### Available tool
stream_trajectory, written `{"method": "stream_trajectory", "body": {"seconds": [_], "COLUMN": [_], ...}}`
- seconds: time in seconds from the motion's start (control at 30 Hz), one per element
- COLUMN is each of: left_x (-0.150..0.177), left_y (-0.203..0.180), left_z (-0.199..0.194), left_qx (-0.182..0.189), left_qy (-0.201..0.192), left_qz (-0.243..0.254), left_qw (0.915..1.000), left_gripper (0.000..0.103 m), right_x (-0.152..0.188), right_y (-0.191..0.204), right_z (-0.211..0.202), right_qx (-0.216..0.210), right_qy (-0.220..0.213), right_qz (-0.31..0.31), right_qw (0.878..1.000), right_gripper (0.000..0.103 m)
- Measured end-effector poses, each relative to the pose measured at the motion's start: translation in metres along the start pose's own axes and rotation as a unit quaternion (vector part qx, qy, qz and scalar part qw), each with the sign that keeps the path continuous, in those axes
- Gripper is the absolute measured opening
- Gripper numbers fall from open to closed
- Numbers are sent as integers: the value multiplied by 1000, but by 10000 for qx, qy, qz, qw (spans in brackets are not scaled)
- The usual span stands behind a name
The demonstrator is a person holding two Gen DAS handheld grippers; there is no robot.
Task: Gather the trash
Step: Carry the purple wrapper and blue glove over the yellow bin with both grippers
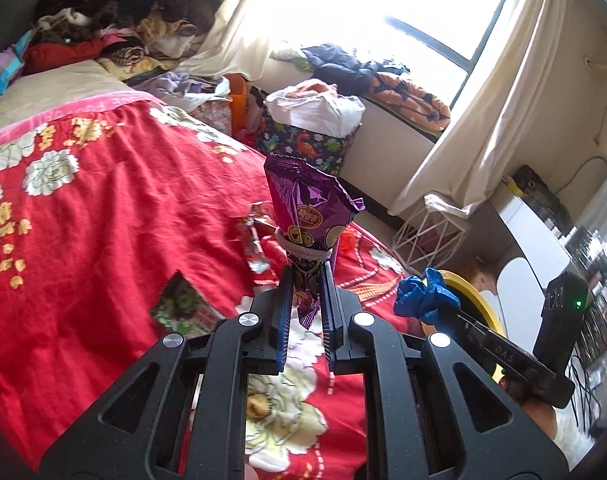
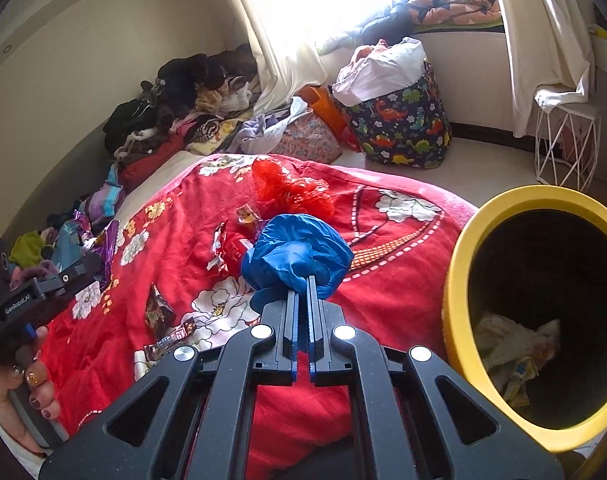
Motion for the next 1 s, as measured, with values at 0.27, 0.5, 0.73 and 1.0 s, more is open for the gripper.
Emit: {"method": "stream_trajectory", "body": {"seconds": [0.27,0.5,0.73,1.0], "left_x": [5,9,15,24], "left_y": [-27,-44,-64,-82], "left_z": [4,9,13,18], "left_qx": [216,373,538,683], "left_qy": [53,114,186,256], "left_qz": [199,328,436,534], "left_qw": [9996,9987,9974,9959], "left_gripper": [9,9,9,9], "right_x": [-5,-10,-13,-17], "right_y": [-9,-17,-26,-35], "right_z": [-14,-25,-35,-44], "right_qx": [42,80,160,242], "right_qy": [-112,-204,-266,-377], "right_qz": [30,97,174,216], "right_qw": [9999,9997,9994,9988], "right_gripper": [3,3,3,3]}}
Point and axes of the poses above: each gripper's, at about its wrist camera, not at the fingertips, and z roughly the way its jaws point, y to its left, x to its underside, the point moved 7 cm from there along z, roughly the way its jaws point, and after that the axes turned 15 degrees about -y, right-handed, at the moved point
